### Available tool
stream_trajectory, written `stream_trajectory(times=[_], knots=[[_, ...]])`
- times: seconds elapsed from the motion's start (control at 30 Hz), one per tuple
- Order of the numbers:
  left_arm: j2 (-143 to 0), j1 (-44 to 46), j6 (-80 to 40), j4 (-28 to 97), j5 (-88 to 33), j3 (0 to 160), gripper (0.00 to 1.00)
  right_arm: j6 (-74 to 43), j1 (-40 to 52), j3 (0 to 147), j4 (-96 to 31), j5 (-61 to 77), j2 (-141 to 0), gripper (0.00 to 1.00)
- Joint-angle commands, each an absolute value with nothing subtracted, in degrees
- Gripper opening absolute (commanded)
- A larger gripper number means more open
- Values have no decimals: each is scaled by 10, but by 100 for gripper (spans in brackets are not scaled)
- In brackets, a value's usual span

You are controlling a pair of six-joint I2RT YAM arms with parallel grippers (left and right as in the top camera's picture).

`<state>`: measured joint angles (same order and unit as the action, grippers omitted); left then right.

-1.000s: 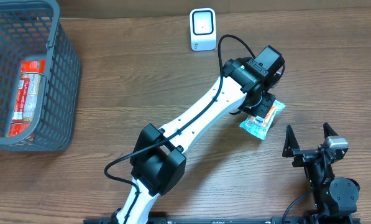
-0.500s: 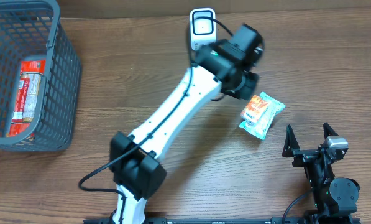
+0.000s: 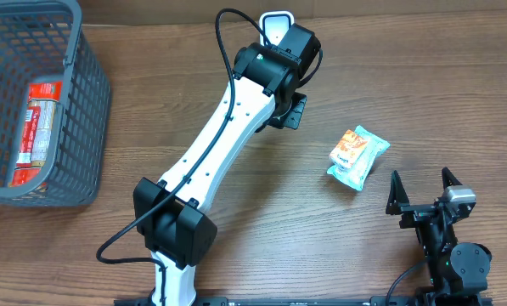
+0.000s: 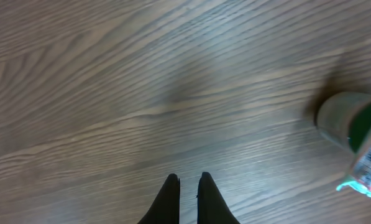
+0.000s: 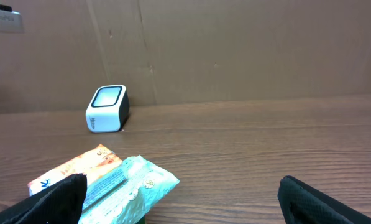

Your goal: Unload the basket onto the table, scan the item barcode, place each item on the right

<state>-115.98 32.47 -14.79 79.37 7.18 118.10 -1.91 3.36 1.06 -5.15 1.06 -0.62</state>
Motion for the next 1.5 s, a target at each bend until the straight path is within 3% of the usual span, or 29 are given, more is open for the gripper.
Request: stream_trajectory(times=[0.0,0.63,1.1,1.27,1.47], knots=[[-1150,322,-148,793,97,1169,4,-19,31,4,-48,10,-2,100],[-1150,324,-221,719,213,999,4,-18,31,4,-48,10,-2,100],[-1150,324,-216,701,131,983,4,-18,31,4,-48,10,-2,100],[-1146,321,-171,726,87,1043,5,-18,31,4,-48,10,-2,100],[-1140,310,-133,730,-69,1156,42,-18,31,4,-48,10,-2,100]])
